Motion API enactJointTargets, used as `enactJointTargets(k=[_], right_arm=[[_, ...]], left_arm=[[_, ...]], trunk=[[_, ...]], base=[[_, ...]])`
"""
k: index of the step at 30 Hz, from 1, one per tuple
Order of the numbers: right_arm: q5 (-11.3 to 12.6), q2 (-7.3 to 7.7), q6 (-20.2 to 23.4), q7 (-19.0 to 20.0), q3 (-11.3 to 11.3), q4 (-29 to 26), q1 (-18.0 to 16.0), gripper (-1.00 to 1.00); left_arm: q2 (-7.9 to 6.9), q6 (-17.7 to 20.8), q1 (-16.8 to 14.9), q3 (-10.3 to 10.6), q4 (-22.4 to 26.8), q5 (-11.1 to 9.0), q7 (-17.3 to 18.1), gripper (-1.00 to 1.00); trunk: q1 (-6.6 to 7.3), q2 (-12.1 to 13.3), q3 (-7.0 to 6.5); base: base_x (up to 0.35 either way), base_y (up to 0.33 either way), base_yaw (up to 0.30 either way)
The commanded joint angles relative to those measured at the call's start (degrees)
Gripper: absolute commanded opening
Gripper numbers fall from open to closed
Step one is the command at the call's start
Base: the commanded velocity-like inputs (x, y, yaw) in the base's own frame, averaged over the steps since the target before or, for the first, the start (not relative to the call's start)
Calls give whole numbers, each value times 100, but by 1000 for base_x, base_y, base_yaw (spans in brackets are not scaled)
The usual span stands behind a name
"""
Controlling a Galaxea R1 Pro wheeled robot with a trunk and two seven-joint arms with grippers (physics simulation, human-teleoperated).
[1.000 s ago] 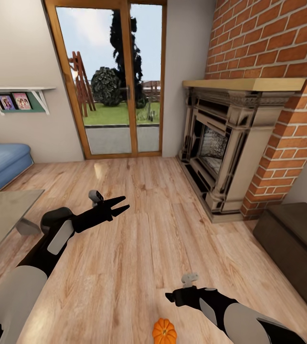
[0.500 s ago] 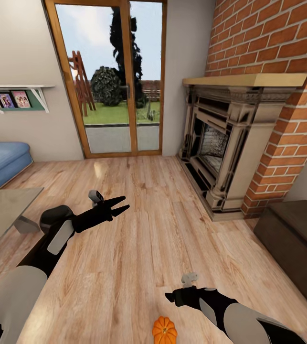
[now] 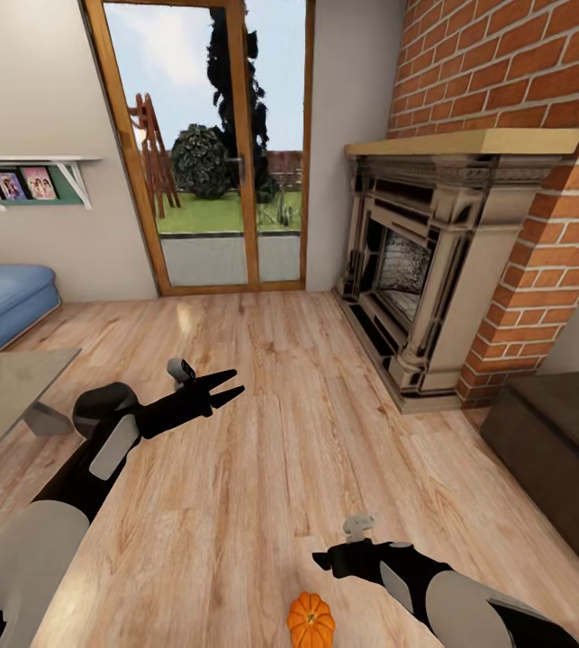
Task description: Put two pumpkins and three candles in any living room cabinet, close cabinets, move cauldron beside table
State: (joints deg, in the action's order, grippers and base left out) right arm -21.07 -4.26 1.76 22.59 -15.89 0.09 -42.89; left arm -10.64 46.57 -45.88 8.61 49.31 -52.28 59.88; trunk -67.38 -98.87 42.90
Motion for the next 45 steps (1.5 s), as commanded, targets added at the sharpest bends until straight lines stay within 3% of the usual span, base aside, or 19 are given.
enactJointTargets(k=[1,20,29,36,45], right_arm=[[2,5,0,2,-1,0,0,100],[5,78,15,-31,-20,-184,0,100],[14,154,0,-27,-7,-164,13,100],[26,334,-114,-15,-8,-146,34,100],[32,363,-157,-4,-6,-132,43,100]], left_arm=[[0,1,0,0,0,-1,-1,100],[2,1,0,7,0,7,-28,100],[214,-2,0,9,-206,24,-36,100],[233,0,0,9,-236,25,-29,100],[229,1,0,9,-237,25,-29,100]], trunk=[[-23,-42,18],[-440,-804,360],[-638,-1165,521],[-791,-1445,647],[-989,-1806,808]], base=[[0,0,0],[0,0,0],[0,0,0],[0,0,0],[0,0,0]])
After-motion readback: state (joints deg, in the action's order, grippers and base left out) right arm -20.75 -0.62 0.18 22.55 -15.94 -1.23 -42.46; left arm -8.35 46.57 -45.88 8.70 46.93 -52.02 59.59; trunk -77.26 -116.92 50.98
